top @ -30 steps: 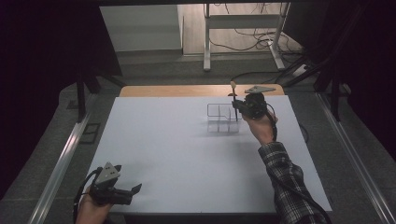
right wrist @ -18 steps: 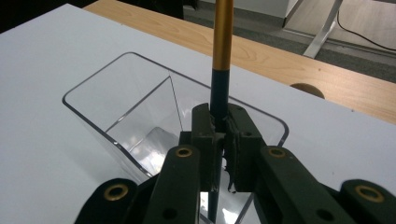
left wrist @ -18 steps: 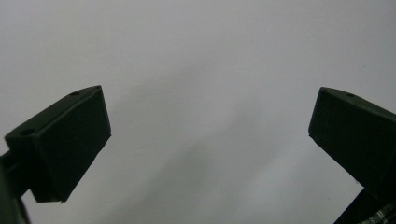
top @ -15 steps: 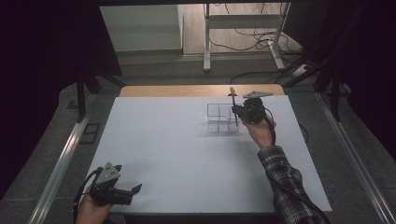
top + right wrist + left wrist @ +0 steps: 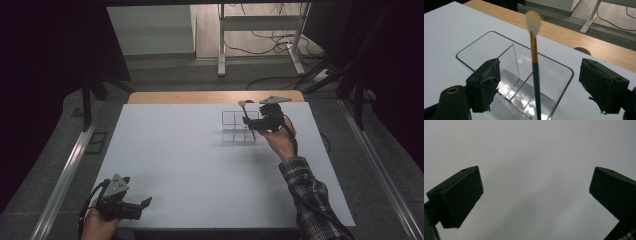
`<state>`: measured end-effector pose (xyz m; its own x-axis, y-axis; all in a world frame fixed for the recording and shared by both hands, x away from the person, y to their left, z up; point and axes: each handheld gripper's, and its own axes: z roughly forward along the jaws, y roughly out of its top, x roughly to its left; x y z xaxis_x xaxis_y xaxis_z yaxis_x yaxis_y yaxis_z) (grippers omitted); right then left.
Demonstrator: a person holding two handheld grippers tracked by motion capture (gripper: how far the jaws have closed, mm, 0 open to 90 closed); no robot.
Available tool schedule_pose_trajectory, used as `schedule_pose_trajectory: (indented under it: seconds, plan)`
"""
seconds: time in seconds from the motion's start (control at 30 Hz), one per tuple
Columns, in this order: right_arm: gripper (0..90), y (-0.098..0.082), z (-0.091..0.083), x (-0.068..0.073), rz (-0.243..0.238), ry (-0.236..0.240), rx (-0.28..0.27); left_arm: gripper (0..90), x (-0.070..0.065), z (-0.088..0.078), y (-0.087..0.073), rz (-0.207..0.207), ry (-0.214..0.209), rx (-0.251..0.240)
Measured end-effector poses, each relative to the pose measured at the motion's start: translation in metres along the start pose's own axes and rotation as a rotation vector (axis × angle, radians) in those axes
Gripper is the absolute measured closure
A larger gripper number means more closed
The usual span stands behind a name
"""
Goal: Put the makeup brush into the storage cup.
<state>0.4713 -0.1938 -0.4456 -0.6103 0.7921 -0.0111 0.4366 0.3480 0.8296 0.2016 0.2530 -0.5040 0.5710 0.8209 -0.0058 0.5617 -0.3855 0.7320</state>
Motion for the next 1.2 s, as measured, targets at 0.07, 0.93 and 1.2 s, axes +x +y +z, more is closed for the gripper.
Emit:
schedule_pose_trajectory:
  seconds: [0.07,0.93,1.2]
  plan:
    - [12.8,0.0,0.0,0.0,-0.001,-0.02,0.001,0.0,0.0,0.0,0.0,-0.001,0.0,0.0]
    - [1.9,-0.003,-0.014,0.006,0.02,0.024,0.026,0.0,0.001,-0.001,0.0,-0.006,0.005,-0.008]
    - [1.7,-0.007,-0.021,0.011,-0.007,0.034,0.03,0.0,0.001,-0.002,0.0,-0.007,0.007,-0.01]
